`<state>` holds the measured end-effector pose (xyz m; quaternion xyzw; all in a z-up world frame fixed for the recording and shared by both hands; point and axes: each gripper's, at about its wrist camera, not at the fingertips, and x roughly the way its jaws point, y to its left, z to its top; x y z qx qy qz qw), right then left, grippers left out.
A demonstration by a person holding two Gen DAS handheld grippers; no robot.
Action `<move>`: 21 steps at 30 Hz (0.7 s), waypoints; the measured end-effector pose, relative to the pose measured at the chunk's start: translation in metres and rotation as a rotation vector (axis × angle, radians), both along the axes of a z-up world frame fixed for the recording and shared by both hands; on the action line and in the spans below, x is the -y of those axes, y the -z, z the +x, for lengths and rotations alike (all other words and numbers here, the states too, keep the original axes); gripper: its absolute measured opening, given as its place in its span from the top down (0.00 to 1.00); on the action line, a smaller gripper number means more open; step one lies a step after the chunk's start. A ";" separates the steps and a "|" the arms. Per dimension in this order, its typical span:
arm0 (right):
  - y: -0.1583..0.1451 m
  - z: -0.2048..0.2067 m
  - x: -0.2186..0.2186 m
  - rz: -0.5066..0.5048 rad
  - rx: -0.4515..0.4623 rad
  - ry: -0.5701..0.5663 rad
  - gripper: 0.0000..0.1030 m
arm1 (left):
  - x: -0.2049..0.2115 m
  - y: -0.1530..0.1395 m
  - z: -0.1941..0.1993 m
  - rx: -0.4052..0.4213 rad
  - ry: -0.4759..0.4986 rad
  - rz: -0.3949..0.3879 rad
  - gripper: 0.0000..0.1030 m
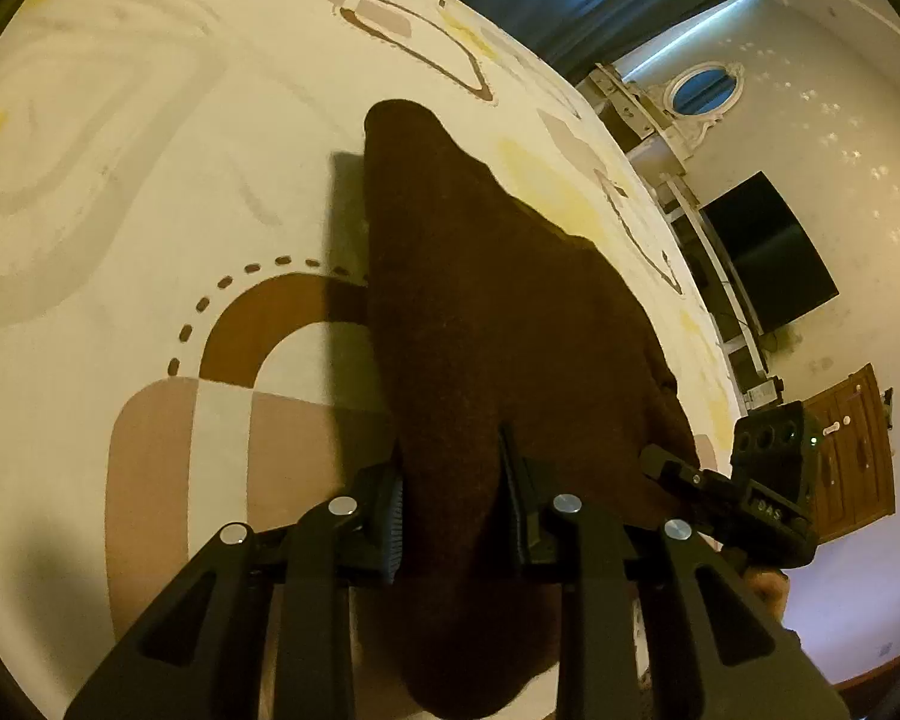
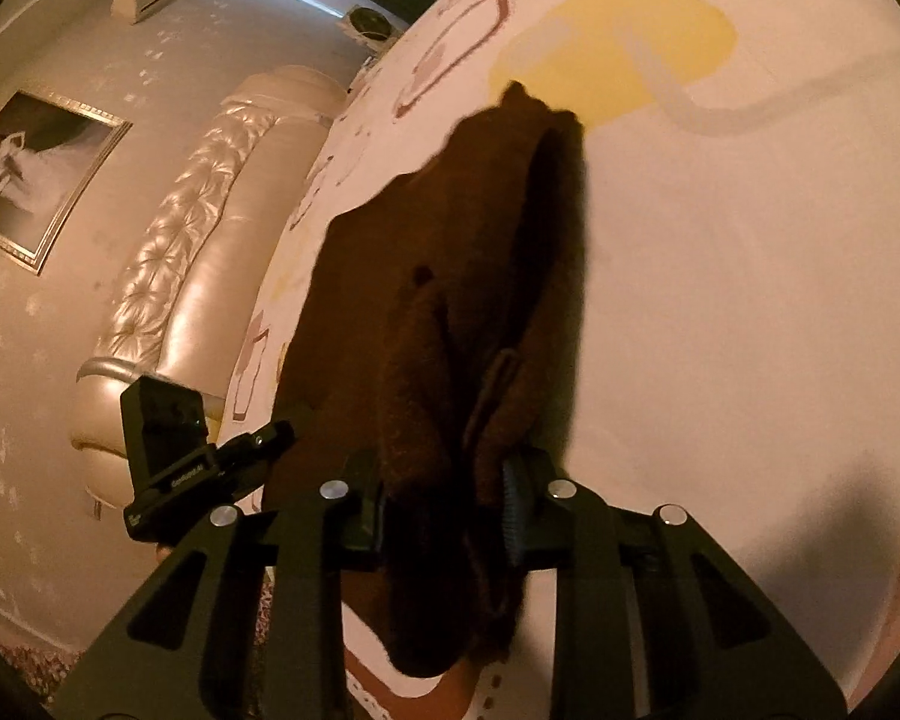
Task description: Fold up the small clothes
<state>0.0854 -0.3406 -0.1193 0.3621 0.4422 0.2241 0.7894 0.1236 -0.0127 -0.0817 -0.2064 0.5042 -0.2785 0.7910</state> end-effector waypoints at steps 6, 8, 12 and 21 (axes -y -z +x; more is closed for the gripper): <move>0.006 0.004 0.003 0.029 -0.012 0.017 0.73 | 0.003 0.000 -0.002 0.034 0.014 0.037 0.72; 0.008 0.004 0.004 0.045 -0.017 0.021 0.73 | 0.005 -0.001 -0.004 0.048 0.013 0.053 0.72; 0.010 0.004 0.006 0.055 -0.022 0.031 0.73 | 0.009 -0.003 -0.008 0.061 0.005 0.076 0.72; 0.010 0.001 0.010 0.054 -0.025 0.035 0.73 | 0.010 -0.003 -0.011 0.064 0.002 0.084 0.72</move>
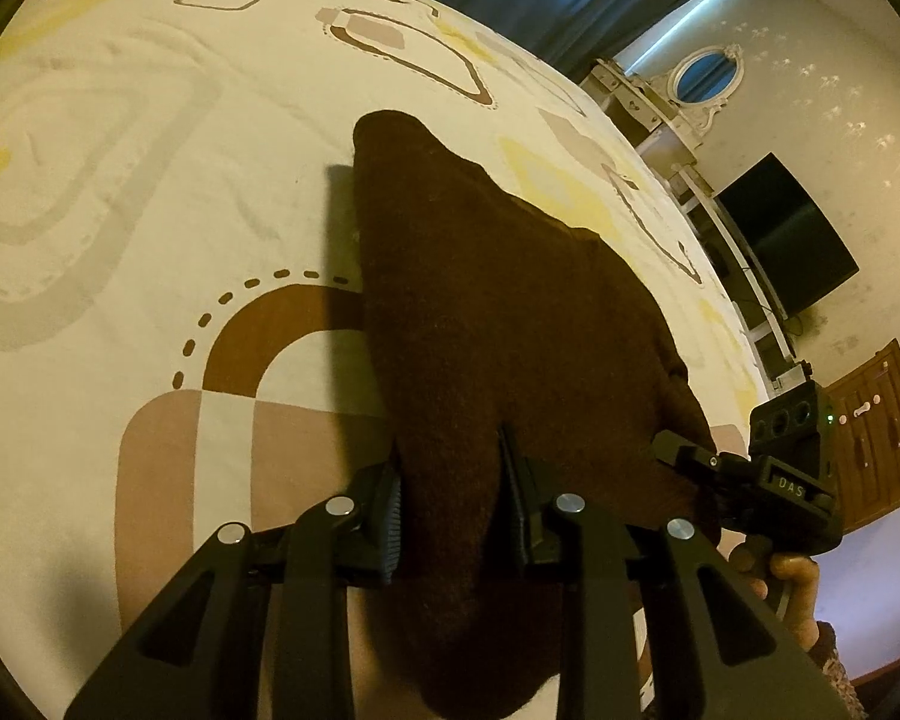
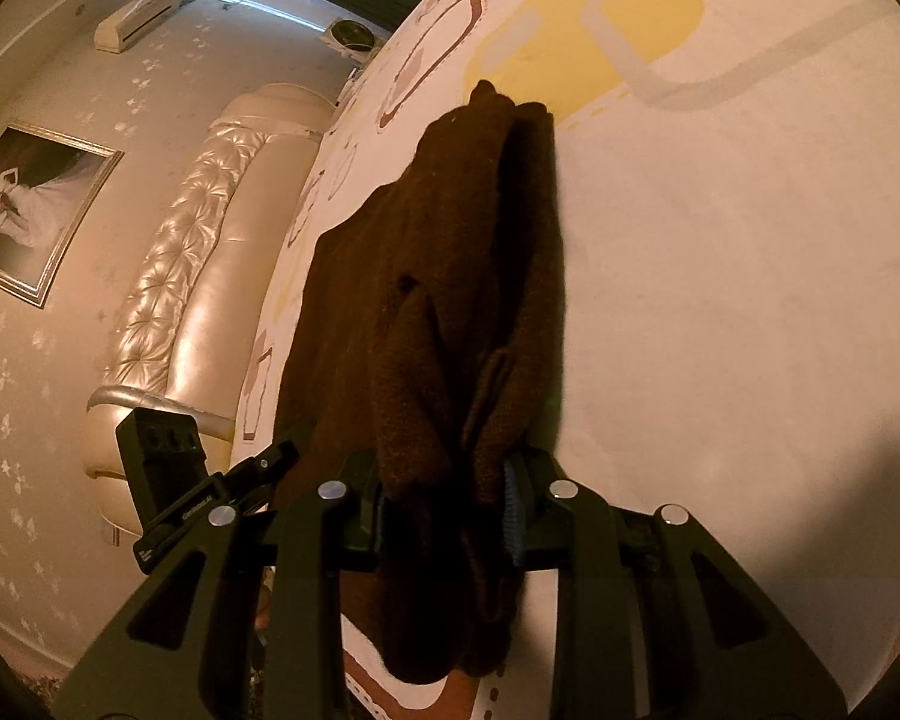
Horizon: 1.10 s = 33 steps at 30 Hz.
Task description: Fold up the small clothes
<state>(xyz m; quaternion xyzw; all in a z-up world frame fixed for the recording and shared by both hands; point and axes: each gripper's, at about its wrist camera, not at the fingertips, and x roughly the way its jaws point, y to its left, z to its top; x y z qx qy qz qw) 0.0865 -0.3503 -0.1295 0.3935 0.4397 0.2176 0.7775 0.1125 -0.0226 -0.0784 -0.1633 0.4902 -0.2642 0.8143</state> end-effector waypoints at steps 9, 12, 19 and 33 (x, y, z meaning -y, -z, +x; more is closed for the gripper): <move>-0.001 0.001 0.002 0.006 0.001 0.001 0.74 | 0.002 0.000 0.001 -0.008 -0.007 -0.007 0.73; -0.007 -0.003 0.003 0.010 0.021 0.005 0.74 | 0.004 -0.005 -0.001 -0.007 -0.005 -0.008 0.73; 0.003 -0.006 0.007 0.002 0.006 0.002 0.73 | 0.003 0.006 0.003 -0.023 0.004 -0.015 0.73; -0.010 0.056 0.041 0.062 0.011 0.116 0.45 | -0.011 0.008 0.072 -0.047 -0.068 -0.083 0.50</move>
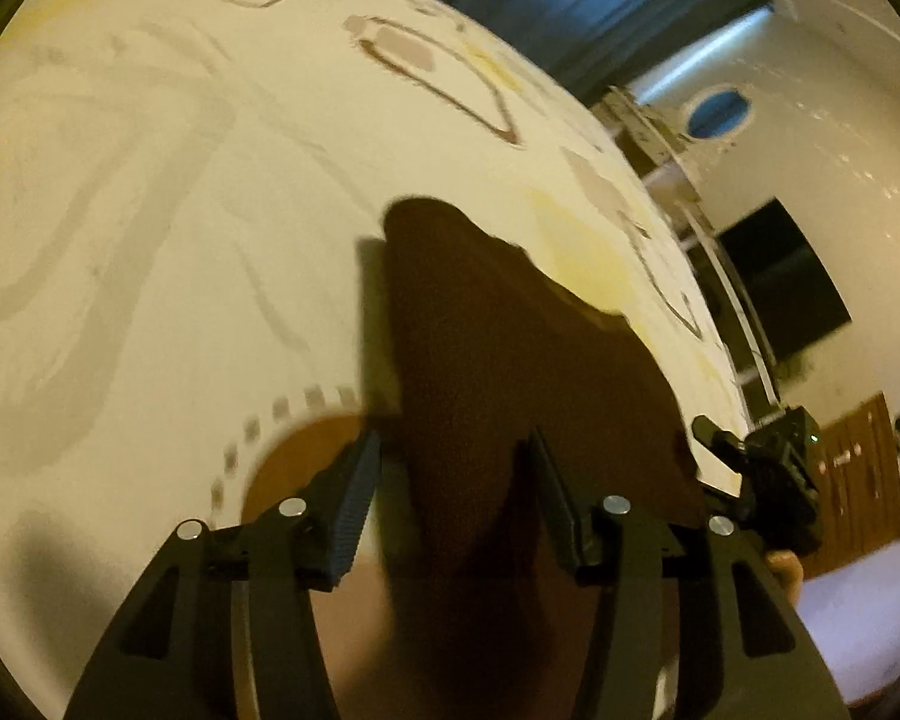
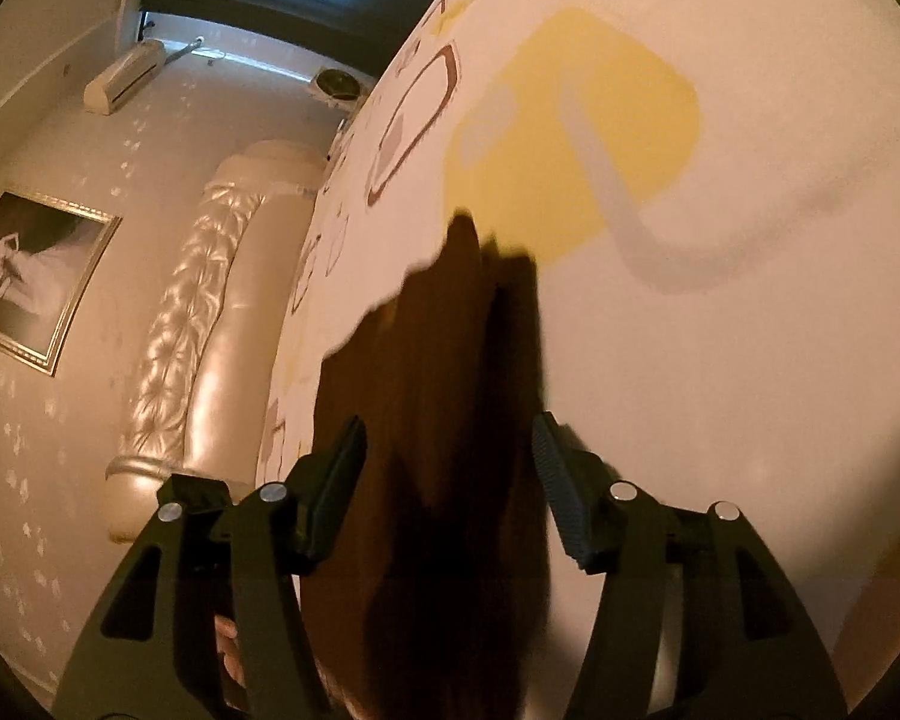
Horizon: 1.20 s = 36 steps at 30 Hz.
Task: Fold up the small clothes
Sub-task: 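Lower the folded bundle onto the bed with both grippers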
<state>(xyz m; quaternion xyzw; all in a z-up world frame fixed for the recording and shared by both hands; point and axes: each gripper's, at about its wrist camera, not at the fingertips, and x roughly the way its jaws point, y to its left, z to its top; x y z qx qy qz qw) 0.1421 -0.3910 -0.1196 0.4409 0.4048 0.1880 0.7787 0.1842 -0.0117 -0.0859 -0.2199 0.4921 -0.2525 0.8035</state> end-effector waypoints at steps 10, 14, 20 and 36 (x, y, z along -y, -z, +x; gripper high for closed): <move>-0.002 0.046 -0.012 -0.095 0.008 -0.044 0.84 | 0.027 0.002 0.026 0.051 0.039 0.064 0.86; -0.003 0.028 0.000 -0.101 0.063 0.023 0.85 | 0.038 -0.003 0.030 0.088 0.067 0.096 0.86; 0.011 0.031 0.001 -0.093 0.025 0.038 0.84 | 0.046 0.001 0.033 0.112 0.092 0.176 0.86; -0.004 -0.021 -0.006 -0.083 -0.020 -0.015 0.37 | 0.019 -0.004 -0.015 0.064 0.068 0.128 0.54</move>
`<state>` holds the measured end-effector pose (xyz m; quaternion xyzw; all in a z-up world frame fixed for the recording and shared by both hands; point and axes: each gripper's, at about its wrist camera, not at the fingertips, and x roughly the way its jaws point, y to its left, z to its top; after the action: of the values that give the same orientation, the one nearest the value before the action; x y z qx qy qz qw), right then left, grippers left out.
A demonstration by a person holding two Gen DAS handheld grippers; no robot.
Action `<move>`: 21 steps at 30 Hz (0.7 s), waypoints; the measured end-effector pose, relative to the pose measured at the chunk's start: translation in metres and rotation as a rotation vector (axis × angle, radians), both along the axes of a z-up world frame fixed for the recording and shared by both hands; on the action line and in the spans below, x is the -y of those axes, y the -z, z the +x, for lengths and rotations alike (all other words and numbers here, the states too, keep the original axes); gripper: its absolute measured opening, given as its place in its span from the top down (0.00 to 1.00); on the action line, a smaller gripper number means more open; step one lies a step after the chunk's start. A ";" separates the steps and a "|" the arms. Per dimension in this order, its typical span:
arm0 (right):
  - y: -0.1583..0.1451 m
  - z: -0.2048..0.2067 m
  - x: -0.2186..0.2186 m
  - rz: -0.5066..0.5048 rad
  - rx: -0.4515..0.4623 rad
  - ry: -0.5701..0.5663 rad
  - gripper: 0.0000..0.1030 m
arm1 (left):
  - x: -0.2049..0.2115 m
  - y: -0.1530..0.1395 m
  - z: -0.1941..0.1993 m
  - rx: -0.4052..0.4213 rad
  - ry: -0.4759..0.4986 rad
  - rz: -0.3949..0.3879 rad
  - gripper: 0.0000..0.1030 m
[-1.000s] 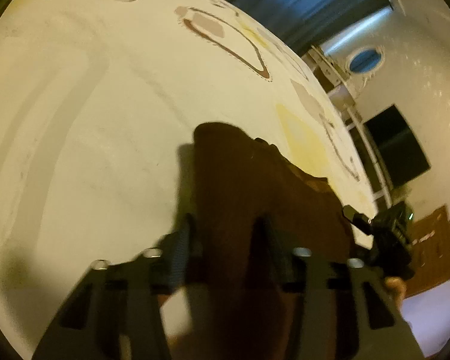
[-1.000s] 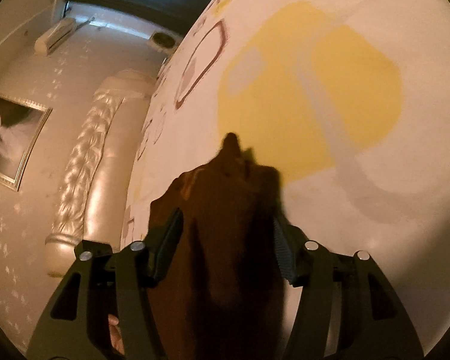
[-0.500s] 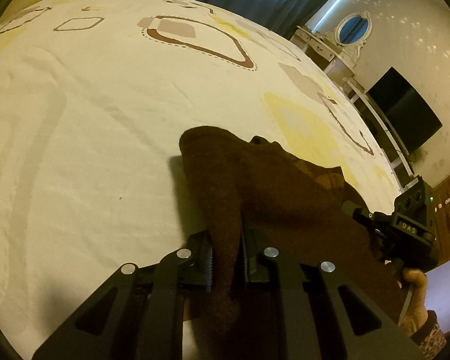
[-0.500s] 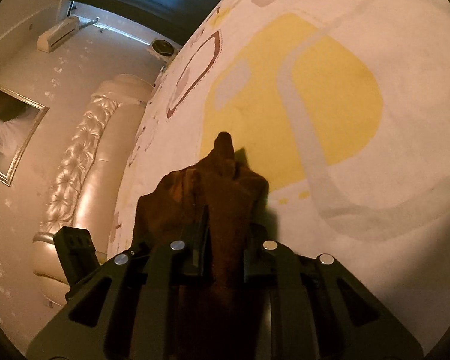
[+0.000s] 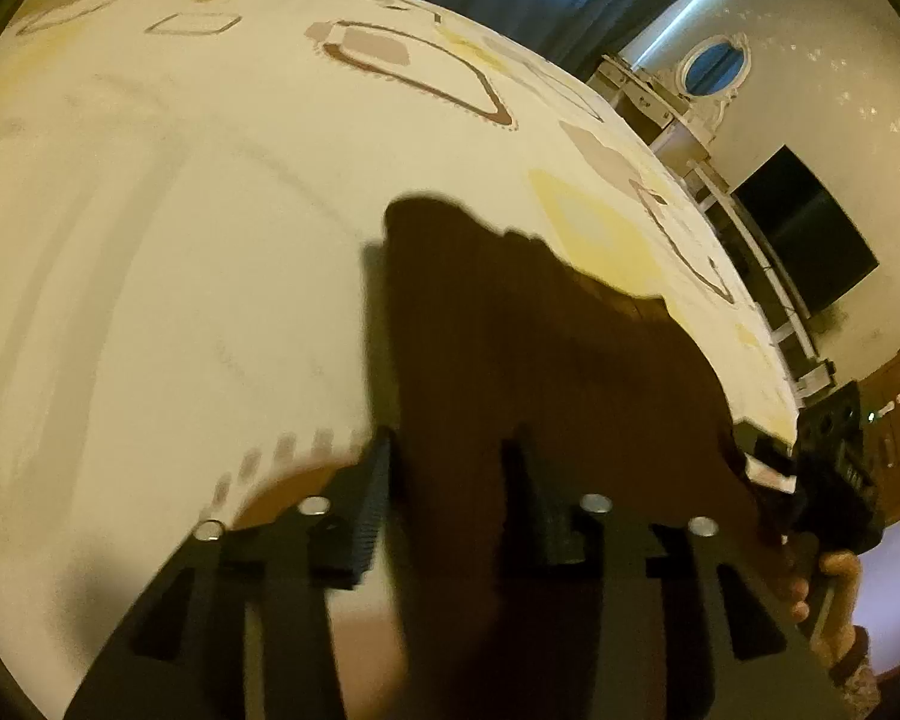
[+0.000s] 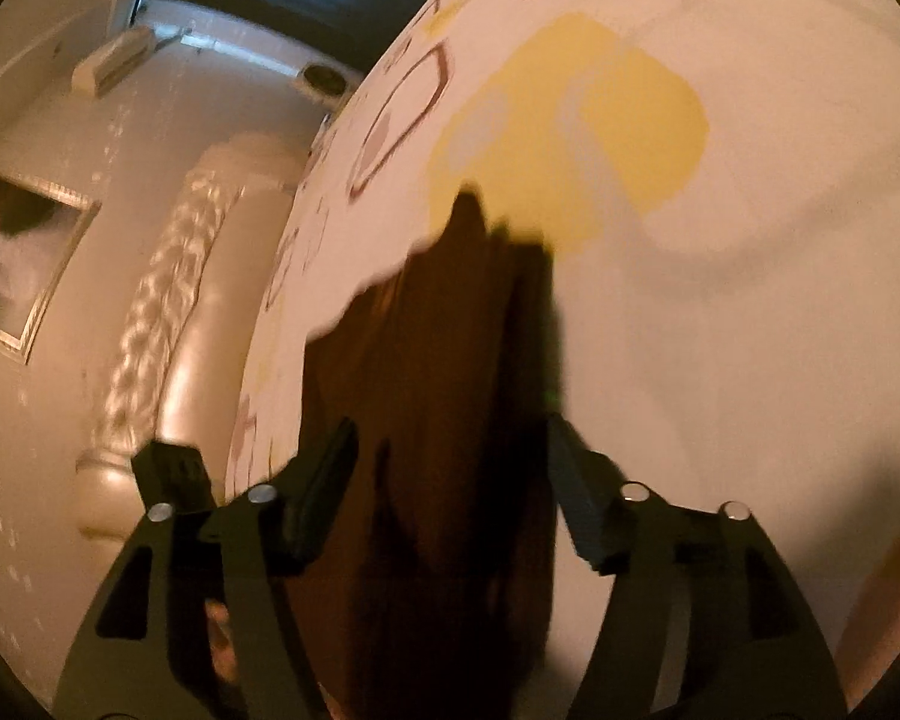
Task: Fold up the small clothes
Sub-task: 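Lower the folded bundle onto the bed with both grippers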
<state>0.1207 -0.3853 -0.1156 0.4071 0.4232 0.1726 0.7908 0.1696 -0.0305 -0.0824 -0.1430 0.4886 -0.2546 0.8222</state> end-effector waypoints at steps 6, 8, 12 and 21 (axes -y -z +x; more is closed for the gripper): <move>0.005 -0.054 -0.015 0.040 -0.036 -0.090 0.36 | -0.030 0.003 -0.054 -0.077 -0.022 -0.091 0.50; 0.007 -0.064 -0.018 0.080 -0.048 -0.105 0.36 | -0.030 0.003 -0.066 -0.082 -0.031 -0.089 0.50; 0.006 -0.068 -0.029 0.020 -0.066 -0.140 0.81 | -0.021 0.000 -0.074 -0.082 -0.041 -0.088 0.73; 0.017 -0.076 -0.026 0.020 -0.030 -0.097 0.80 | -0.018 0.005 -0.078 -0.035 -0.047 -0.046 0.72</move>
<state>0.0447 -0.3594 -0.1324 0.3967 0.4527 0.2089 0.7707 0.0916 -0.0130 -0.0870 -0.1779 0.4935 -0.2439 0.8157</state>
